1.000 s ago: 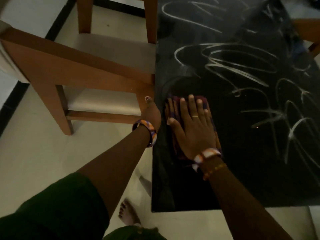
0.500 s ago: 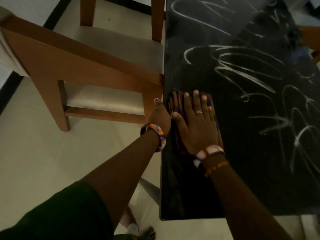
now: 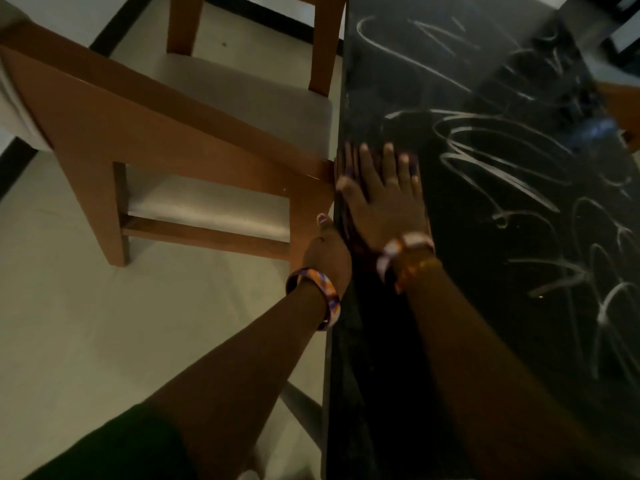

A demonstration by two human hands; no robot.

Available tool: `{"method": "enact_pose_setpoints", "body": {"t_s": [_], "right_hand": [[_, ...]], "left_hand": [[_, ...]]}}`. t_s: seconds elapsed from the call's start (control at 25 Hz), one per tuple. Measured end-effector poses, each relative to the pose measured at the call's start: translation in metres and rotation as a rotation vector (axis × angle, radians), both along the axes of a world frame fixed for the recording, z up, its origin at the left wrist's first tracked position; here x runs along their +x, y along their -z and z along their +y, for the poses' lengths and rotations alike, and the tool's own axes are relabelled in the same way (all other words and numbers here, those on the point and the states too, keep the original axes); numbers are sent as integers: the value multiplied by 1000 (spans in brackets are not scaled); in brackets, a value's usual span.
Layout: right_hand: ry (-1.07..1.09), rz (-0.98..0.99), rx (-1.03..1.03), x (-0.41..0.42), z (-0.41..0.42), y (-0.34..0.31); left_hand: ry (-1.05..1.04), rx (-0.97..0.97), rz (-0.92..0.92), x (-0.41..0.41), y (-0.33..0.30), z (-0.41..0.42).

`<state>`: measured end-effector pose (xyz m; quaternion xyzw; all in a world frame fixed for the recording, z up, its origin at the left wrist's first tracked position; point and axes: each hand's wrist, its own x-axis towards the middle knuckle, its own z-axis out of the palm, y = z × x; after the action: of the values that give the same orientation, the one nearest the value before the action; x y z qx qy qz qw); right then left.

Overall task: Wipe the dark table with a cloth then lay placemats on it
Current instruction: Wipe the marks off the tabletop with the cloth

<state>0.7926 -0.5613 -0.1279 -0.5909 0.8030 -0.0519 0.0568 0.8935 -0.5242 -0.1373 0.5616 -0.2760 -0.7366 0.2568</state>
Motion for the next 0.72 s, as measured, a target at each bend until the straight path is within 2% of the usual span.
{"method": "enact_pose_setpoints", "body": {"t_s": [0.04, 0.12, 0.2, 0.24, 0.28, 0.32, 0.36, 0.44, 0.52, 0.6, 0.72], "right_hand": [[2, 1, -5, 9, 25, -1], [20, -5, 27, 17, 52, 1], [84, -14, -4, 5, -3, 2], [90, -13, 26, 1, -39, -2], [89, -8, 51, -1, -67, -7], [74, -12, 62, -1, -83, -10], [53, -11, 79, 1, -88, -11], [-31, -25, 100, 9, -63, -12], [-52, 10, 81, 21, -8, -8], [-30, 34, 63, 35, 36, -4], [14, 11, 73, 33, -2, -5]], "left_hand": [[-7, 67, 83, 0, 1, 1], [12, 97, 79, -1, 5, -2], [29, 41, 58, 2, 7, -2], [-78, 104, 154, 9, 15, -2], [-125, 139, 173, 13, 17, -1], [-83, 111, 154, 12, 20, -1], [-15, 124, 221, 12, 23, -3], [118, 131, 376, 16, 28, 1], [154, 230, 546, 25, 31, 8], [181, 220, 578, 30, 36, 9], [161, 233, 592, 30, 41, 8]]}}
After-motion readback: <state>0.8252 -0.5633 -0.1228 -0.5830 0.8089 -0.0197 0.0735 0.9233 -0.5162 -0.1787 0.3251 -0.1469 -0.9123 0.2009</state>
